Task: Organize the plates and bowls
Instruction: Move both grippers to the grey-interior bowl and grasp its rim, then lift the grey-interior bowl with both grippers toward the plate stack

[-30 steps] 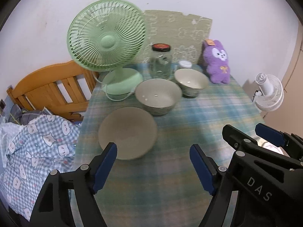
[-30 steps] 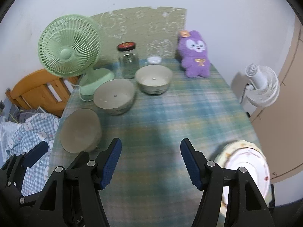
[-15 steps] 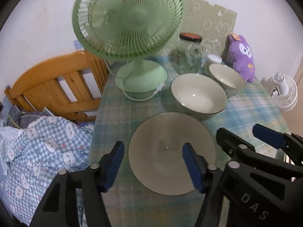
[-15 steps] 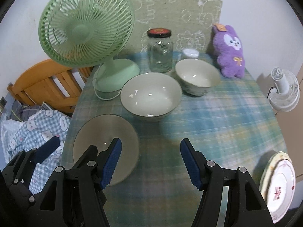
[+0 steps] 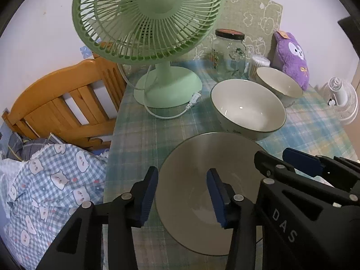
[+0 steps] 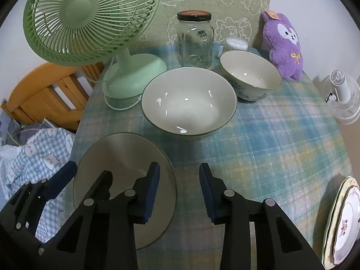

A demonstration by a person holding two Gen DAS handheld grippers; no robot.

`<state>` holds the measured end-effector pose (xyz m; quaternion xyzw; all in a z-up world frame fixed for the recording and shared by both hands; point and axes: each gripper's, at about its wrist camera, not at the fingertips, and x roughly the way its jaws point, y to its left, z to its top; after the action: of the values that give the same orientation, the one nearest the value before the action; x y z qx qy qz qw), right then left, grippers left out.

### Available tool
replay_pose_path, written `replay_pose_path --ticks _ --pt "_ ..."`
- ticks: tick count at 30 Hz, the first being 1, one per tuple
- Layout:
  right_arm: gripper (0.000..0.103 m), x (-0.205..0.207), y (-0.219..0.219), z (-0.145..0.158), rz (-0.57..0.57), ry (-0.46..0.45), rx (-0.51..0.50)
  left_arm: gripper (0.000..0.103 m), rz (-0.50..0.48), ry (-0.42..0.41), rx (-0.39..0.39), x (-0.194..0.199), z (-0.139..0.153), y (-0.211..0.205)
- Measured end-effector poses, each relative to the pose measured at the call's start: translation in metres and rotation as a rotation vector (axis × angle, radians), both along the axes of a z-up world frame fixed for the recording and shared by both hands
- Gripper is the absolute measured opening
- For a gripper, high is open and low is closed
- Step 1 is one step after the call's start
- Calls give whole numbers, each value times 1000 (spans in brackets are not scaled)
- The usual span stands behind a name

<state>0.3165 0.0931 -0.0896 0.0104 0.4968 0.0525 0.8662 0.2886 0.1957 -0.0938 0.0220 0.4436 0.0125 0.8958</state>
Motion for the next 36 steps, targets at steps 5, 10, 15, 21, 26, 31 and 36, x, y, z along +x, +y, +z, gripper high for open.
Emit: replay_pose_path --ticks 5,10,15,21,26,31,36 --pt "39 0 6 4 14 -3 4 46 12 11 -20 1 3 6" --pt "35 3 9 0 18 15 10 43 15 27 -30 5 -3 9" --pt "33 4 11 -4 18 24 23 37 22 37 -51 6 -9 13" --pt "33 3 10 -4 15 31 30 37 31 32 -59 4 -7 12" --pt "33 -2 6 -1 3 33 25 37 43 50 -90 2 -7 11" --pt "33 -11 -5 3 -7 39 26 37 47 64 -103 -5 -6 2" --pt "33 -23 -21 7 -24 46 29 37 39 69 -106 -15 -1 -14"
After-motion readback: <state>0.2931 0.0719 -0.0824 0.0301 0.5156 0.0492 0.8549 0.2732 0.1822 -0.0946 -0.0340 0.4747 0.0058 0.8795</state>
